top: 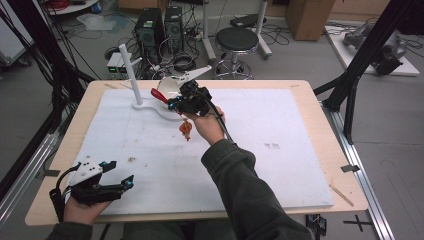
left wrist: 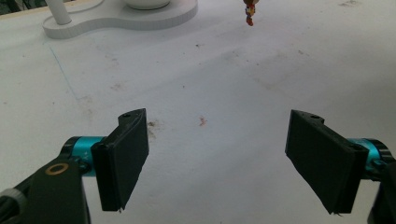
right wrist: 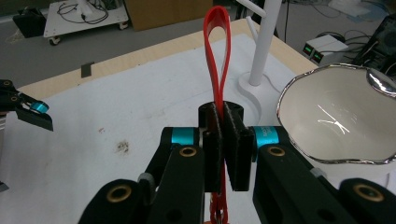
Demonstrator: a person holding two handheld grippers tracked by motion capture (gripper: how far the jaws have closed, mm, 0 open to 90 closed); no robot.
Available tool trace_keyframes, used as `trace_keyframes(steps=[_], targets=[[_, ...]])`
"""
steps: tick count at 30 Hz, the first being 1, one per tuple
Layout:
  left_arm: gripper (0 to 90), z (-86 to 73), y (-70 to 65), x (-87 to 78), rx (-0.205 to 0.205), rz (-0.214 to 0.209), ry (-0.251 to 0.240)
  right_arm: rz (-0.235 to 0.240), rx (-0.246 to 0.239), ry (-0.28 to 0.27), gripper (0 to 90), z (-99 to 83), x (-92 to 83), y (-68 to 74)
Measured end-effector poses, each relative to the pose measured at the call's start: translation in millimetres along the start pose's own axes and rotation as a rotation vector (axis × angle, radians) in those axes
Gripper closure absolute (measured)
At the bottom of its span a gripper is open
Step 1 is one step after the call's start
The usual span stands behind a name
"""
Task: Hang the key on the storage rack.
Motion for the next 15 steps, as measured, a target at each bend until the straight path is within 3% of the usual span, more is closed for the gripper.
trace_keyframes(steps=[15], targets=[[21.9, 0.0, 0.9, -0.2, 0.003, 0.000, -0.001, -0.004, -0.003, -0.009, 86.7, 8.0, 7.2, 1.3]])
Point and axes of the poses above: each handheld gripper's, and its own axes: x roughly forward along the jaws, z roughly out of its top, y roughly to its left, the point moved 8 cm from there along x, roughly forward along the jaws, and after that the axes turned 14 degrees about -z, right-handed, at the moved point
